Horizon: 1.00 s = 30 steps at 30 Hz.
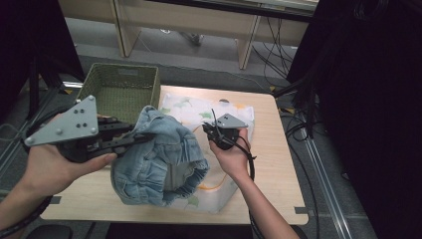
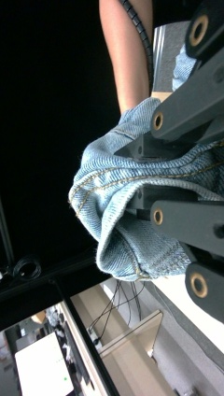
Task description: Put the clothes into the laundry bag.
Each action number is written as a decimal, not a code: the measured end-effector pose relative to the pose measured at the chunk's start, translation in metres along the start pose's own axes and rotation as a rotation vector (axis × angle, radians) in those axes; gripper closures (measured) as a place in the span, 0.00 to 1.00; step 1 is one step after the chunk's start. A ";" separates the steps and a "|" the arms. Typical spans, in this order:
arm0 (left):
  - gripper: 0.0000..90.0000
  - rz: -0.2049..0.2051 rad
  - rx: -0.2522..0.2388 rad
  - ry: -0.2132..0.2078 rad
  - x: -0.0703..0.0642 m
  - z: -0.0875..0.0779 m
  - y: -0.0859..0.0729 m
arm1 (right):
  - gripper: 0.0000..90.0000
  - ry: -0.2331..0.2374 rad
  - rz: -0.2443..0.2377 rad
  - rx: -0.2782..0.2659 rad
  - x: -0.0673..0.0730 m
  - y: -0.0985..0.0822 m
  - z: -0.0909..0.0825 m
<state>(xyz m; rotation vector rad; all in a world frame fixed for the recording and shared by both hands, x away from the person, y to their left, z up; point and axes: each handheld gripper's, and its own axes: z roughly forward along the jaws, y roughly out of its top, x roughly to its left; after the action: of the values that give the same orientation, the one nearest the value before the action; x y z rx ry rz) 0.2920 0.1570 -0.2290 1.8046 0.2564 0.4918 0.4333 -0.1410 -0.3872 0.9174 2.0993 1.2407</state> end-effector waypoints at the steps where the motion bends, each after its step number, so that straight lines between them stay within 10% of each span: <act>1: 0.90 0.002 0.006 -0.010 -0.001 0.002 0.000 | 0.99 0.000 -0.001 -0.001 0.000 0.000 0.000; 30: 0.90 -0.044 0.167 -0.139 -0.006 0.056 -0.035 | 1.00 0.012 -0.014 0.001 0.003 0.001 0.000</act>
<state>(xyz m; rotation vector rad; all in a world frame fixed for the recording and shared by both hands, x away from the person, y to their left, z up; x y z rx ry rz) 0.3151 0.1165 -0.2759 1.9817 0.2468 0.3193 0.4317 -0.1387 -0.3866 0.8959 2.1124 1.2418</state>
